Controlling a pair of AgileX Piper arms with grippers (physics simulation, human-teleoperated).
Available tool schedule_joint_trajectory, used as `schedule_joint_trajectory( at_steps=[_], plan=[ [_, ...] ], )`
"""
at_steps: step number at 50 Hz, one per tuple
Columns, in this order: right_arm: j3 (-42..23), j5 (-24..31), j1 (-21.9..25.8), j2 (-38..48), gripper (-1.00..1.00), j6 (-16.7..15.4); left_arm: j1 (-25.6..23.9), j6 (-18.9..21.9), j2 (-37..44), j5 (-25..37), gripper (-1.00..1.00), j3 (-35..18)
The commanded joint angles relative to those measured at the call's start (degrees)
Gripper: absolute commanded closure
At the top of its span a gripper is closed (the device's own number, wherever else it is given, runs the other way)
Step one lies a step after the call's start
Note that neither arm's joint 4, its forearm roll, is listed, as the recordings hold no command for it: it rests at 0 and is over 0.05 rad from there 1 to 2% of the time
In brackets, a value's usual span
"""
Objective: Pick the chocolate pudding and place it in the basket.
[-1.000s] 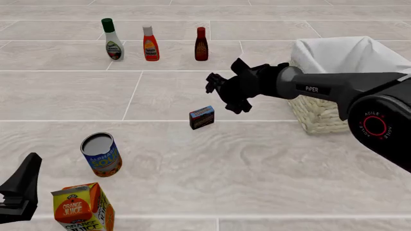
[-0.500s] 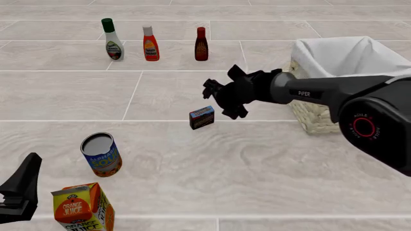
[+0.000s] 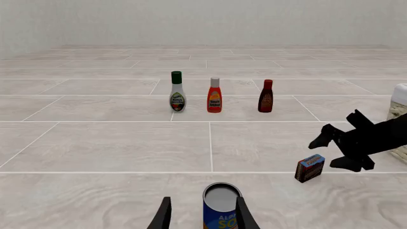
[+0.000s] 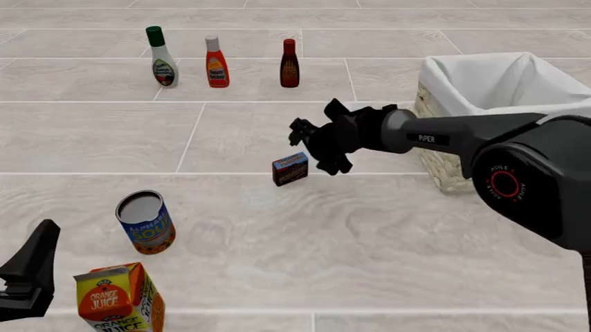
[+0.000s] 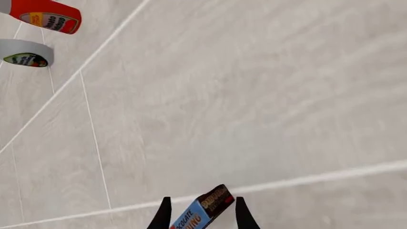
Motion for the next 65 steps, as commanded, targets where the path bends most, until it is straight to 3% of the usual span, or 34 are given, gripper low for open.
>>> schedule_joint_trajectory(
  at_steps=[1,43,44,60,65],
  plan=[
    [-0.8,-0.07,0.12,1.31,-1.0,0.66,0.0,0.0,0.0,0.0,-1.0,0.0],
    [0.56,-2.23,1.73,4.57,-1.0,3.51,0.0,0.0,0.0,0.0,-1.0,0.0],
    [0.44,-1.69,1.37,4.76,1.0,3.19,0.0,0.0,0.0,0.0,-1.0,0.0],
    [-0.72,0.26,-0.55,4.43,1.0,-0.19,0.0,0.0,0.0,0.0,-1.0,0.0],
    [-0.69,-0.18,-2.11,3.12,1.0,-3.1,0.0,0.0,0.0,0.0,-1.0,0.0]
  ],
)
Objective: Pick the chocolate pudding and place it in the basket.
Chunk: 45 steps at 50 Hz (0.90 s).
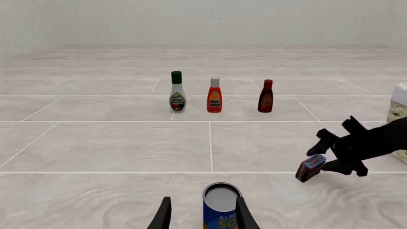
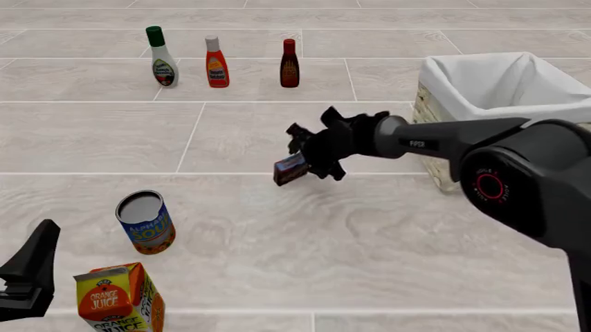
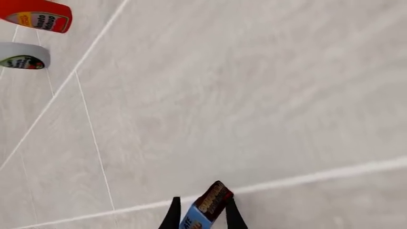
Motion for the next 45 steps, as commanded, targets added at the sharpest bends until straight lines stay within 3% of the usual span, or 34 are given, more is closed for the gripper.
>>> schedule_joint_trajectory(
  at_steps=[1,5,7,13,27,45],
  plan=[
    [0.24,0.48,-2.75,0.54,1.0,-2.31,0.0,0.0,0.0,0.0,-1.0,0.0],
    [0.57,-0.54,-4.15,-1.34,1.0,-5.49,0.0,0.0,0.0,0.0,-1.0,0.0],
    [0.6,-0.32,-3.77,-1.23,1.0,-4.85,0.0,0.0,0.0,0.0,-1.0,0.0],
    [1.95,-2.68,-5.0,-5.19,1.0,-8.94,0.0,0.0,0.0,0.0,-1.0,0.0],
    [2.88,-3.4,-4.94,-7.2,1.0,-9.83,0.0,0.0,0.0,0.0,-1.0,0.0],
    [5.19,-6.71,-6.55,-14.28,1.0,-16.0,0.0,0.0,0.0,0.0,-1.0,0.0]
  ],
)
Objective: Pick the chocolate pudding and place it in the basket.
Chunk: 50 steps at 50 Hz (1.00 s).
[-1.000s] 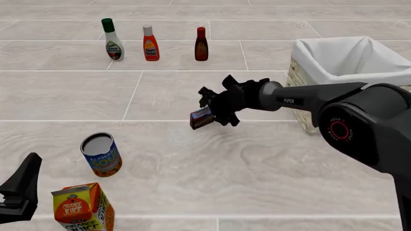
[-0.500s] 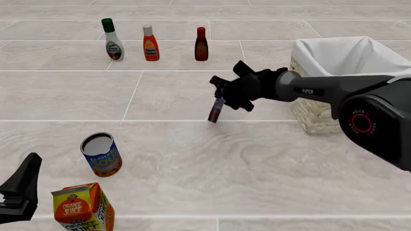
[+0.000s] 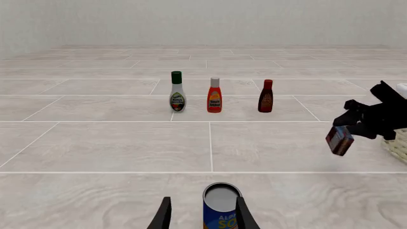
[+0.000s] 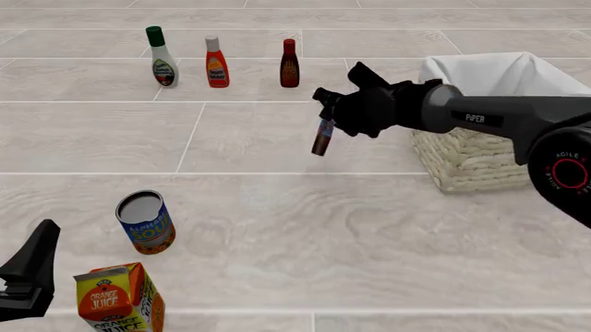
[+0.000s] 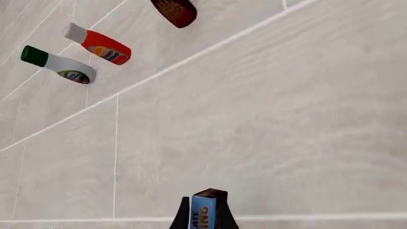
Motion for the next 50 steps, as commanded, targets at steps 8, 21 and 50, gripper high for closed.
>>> schedule_joint_trajectory(
  at_steps=[8,21,50],
  plan=[
    [1.77,-3.48,-0.66,-6.7,1.0,-5.09,0.0,0.0,0.0,0.0,-1.0,0.0],
    [2.19,-5.38,-2.02,-10.45,1.0,-8.69,0.0,0.0,0.0,0.0,-1.0,0.0],
    [7.16,-11.08,-6.59,-21.42,1.0,-20.46,0.0,0.0,0.0,0.0,-1.0,0.0]
  ],
)
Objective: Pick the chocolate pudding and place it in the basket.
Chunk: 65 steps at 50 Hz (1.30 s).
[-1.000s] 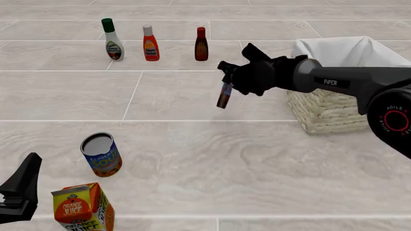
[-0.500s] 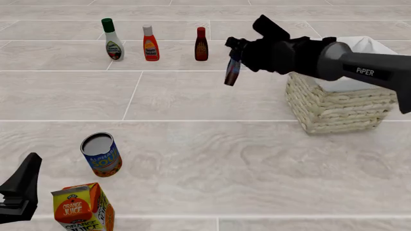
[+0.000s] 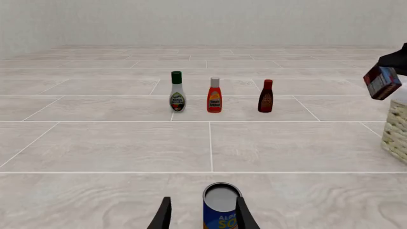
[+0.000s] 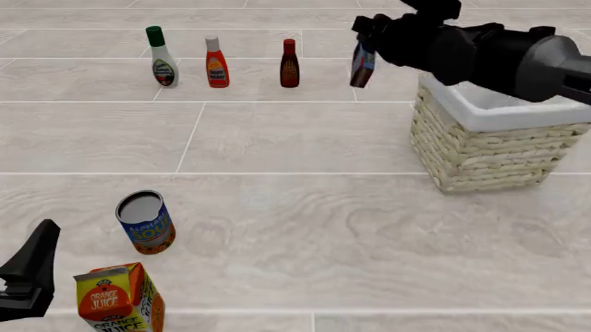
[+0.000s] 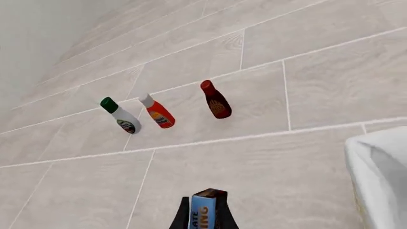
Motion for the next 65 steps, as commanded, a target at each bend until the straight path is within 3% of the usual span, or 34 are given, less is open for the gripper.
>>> schedule_joint_trajectory(
  at_steps=[1,41,65],
  plan=[
    [1.96,-2.24,-1.81,-3.98,1.0,-3.65,0.0,0.0,0.0,0.0,-1.0,0.0],
    [3.14,-4.21,-7.68,-13.91,1.0,-12.0,0.0,0.0,0.0,0.0,-1.0,0.0],
    [0.57,-2.11,-15.04,-16.86,1.0,-15.5,0.0,0.0,0.0,0.0,-1.0,0.0]
  ],
)
